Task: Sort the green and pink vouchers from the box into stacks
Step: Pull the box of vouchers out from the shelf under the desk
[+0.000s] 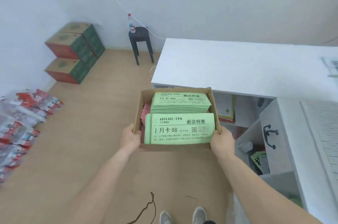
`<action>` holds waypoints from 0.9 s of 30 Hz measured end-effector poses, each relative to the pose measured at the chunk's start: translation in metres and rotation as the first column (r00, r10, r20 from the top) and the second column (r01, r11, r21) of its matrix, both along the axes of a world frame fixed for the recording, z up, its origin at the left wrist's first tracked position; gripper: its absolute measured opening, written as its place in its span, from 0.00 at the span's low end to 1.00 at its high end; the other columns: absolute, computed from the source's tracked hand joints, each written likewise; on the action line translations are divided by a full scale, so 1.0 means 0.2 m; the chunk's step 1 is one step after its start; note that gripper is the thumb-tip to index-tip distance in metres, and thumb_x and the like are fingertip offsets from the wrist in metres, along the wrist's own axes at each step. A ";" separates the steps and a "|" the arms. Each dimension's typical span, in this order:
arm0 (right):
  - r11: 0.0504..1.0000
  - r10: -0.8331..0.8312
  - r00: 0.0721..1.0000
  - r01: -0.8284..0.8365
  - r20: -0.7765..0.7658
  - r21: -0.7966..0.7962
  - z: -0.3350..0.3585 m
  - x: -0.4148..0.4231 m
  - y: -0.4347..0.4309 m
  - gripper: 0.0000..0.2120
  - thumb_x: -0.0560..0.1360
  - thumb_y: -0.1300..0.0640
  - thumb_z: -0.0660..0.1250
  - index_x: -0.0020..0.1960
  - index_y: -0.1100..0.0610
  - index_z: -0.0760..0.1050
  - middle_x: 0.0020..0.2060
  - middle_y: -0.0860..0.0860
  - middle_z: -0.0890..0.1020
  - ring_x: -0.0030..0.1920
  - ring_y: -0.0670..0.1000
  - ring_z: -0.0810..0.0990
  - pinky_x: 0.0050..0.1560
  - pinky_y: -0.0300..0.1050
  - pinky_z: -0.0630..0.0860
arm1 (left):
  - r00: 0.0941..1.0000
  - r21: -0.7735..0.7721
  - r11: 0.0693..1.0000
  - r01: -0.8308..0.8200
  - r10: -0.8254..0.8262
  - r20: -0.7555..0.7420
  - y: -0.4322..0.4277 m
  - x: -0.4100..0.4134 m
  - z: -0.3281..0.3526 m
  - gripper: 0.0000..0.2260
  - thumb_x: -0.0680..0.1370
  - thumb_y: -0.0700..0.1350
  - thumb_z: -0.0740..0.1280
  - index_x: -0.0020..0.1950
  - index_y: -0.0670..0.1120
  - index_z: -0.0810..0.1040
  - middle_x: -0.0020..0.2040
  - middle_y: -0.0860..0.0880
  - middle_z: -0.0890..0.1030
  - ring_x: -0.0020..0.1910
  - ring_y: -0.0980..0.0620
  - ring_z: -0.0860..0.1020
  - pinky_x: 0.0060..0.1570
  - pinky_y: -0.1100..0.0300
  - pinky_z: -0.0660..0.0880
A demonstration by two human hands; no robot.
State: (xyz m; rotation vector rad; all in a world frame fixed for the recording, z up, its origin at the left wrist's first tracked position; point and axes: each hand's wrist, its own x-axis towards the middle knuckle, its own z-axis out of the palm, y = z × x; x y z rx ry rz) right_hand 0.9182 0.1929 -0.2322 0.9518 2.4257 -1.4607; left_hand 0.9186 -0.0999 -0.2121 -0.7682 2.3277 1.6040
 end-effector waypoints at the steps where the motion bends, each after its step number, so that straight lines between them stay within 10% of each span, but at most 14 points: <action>1: 1.000 0.009 1.000 -0.009 -0.027 0.008 0.08 -0.03 0.02 0.14 0.82 0.61 0.54 0.54 0.52 0.78 0.47 0.53 0.82 0.48 0.58 0.80 0.49 0.51 0.77 | 1.000 0.003 1.000 0.004 -0.004 -0.019 0.02 -0.03 0.08 0.16 0.83 0.35 0.56 0.49 0.52 0.78 0.53 0.43 0.82 0.50 0.37 0.83 0.36 0.39 0.83; 11: 1.000 0.022 0.985 -0.019 -0.168 0.021 0.50 -0.45 0.32 0.14 0.82 0.61 0.54 0.57 0.56 0.78 0.50 0.55 0.82 0.51 0.60 0.81 0.50 0.52 0.79 | 0.991 0.010 0.999 0.042 -0.040 -0.127 0.31 -0.50 0.47 0.12 0.83 0.38 0.58 0.49 0.50 0.79 0.54 0.44 0.81 0.52 0.38 0.82 0.38 0.39 0.83; 27: 0.990 -0.143 0.984 0.143 -0.103 -0.003 0.19 -1.52 0.50 0.12 0.79 0.61 0.54 0.48 0.52 0.76 0.47 0.54 0.82 0.48 0.60 0.82 0.49 0.62 0.83 | 0.971 -0.060 0.974 0.216 -0.221 -0.091 0.48 -1.80 0.14 0.12 0.82 0.42 0.58 0.49 0.55 0.78 0.51 0.45 0.82 0.47 0.38 0.82 0.35 0.39 0.83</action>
